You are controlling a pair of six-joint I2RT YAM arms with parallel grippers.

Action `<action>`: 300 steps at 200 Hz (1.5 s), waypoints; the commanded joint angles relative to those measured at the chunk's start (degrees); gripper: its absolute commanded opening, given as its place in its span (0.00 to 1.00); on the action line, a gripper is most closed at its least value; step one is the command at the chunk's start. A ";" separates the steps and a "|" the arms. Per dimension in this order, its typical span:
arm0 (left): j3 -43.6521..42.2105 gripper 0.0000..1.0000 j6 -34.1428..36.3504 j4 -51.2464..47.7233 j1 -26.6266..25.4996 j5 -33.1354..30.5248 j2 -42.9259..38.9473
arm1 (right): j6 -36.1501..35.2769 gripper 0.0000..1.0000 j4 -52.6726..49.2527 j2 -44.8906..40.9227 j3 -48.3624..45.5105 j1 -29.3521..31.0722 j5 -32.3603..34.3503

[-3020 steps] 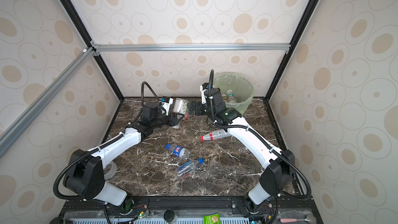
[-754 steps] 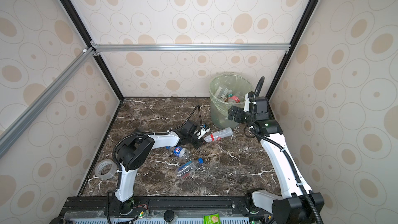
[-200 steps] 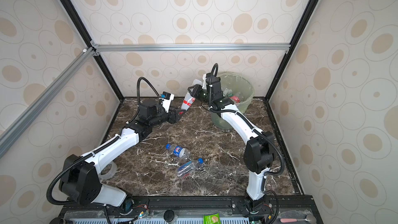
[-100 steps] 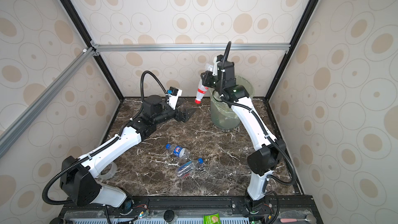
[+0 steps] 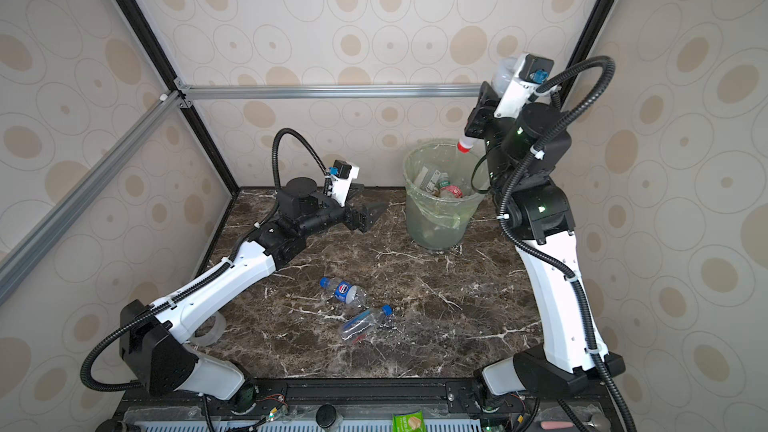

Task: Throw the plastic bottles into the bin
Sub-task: 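Carry the white bottle over the bin with the right gripper and release it, then move the left gripper down onto the blue cap of the Pepsi bottle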

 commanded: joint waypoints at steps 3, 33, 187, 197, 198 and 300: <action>0.75 0.99 1.15 0.64 -0.37 0.11 -0.24 | -2.77 0.43 -4.50 10.62 -1.23 -1.41 3.25; -0.61 0.99 1.08 -0.02 -0.46 -0.31 -1.07 | -4.41 0.65 -9.33 18.06 -1.61 -3.56 5.58; 0.58 0.99 -0.21 -2.33 -0.53 -3.26 0.50 | -6.13 0.99 -10.28 11.37 -7.83 -3.49 4.91; 1.25 0.99 -0.76 -3.74 -0.44 -4.56 1.08 | -5.02 0.99 -11.30 10.78 -8.00 -3.41 3.36; 1.34 0.99 -0.78 -3.92 -0.44 -4.68 1.15 | -4.90 0.99 -11.38 10.71 -8.05 -3.40 3.22; -2.91 0.99 -18.26 -25.16 8.08 -15.68 -1.76 | -2.83 0.99 -11.48 1.19 -24.89 9.46 -9.34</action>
